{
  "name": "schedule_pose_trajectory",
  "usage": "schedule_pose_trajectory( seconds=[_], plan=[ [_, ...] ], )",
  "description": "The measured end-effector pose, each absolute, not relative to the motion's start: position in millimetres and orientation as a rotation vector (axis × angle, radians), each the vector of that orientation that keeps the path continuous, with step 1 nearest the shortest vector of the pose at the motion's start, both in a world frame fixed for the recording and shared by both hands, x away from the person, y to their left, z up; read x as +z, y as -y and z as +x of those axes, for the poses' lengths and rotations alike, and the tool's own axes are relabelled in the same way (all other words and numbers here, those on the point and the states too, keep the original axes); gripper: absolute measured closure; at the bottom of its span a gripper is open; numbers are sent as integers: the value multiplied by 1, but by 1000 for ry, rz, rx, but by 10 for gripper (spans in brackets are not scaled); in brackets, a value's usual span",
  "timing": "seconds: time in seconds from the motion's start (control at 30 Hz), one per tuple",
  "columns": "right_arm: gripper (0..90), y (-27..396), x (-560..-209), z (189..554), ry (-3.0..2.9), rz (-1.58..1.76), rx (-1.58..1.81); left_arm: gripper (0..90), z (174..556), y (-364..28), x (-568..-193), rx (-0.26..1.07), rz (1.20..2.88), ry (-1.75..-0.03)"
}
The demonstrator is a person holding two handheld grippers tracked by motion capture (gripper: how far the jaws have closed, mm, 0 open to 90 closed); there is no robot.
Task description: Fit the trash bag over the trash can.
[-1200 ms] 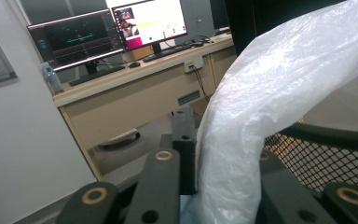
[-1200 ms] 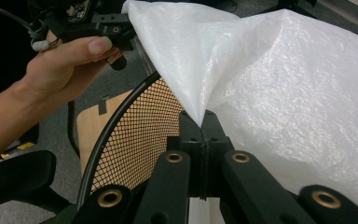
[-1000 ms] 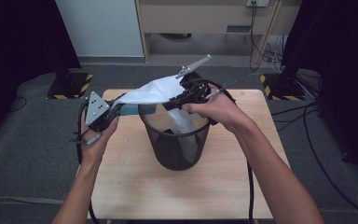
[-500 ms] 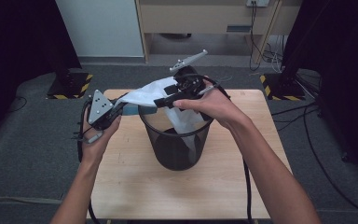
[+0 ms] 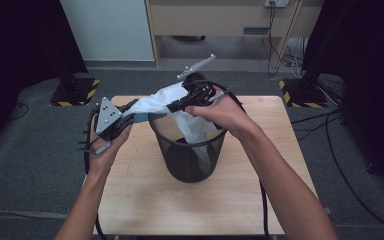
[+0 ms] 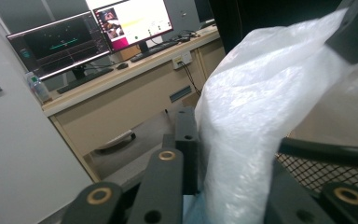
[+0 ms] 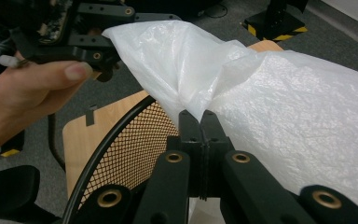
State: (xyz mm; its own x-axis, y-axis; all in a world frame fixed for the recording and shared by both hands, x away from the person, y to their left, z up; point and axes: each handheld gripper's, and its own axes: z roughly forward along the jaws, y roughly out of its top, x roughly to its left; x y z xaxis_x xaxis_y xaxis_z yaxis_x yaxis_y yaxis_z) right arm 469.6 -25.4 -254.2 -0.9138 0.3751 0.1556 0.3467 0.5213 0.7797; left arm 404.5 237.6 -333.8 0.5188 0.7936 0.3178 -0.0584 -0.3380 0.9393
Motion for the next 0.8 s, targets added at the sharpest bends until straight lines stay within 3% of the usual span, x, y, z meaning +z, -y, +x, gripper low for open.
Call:
schedule_pose_trajectory(
  seconds=[0.17, 0.37, 0.53, 0.63, 0.8],
  plan=[
    [900, 31, -252, 469, -2713, 652, 1398, 710, 407, -241, -344, 994, 1681, -663],
    [900, 35, -254, 467, -2755, 667, 1362, 817, 401, -242, -336, 1005, 1656, -617],
    [900, 34, -258, 464, -2794, 669, 1340, 788, 396, -239, -323, 1023, 1624, -600],
    [897, 35, -259, 464, -2801, 669, 1336, 829, 396, -236, -322, 1023, 1652, -571],
    [725, 38, -257, 463, -2764, 652, 1370, 880, 398, -233, -326, 1004, 1673, -563]
  ],
)
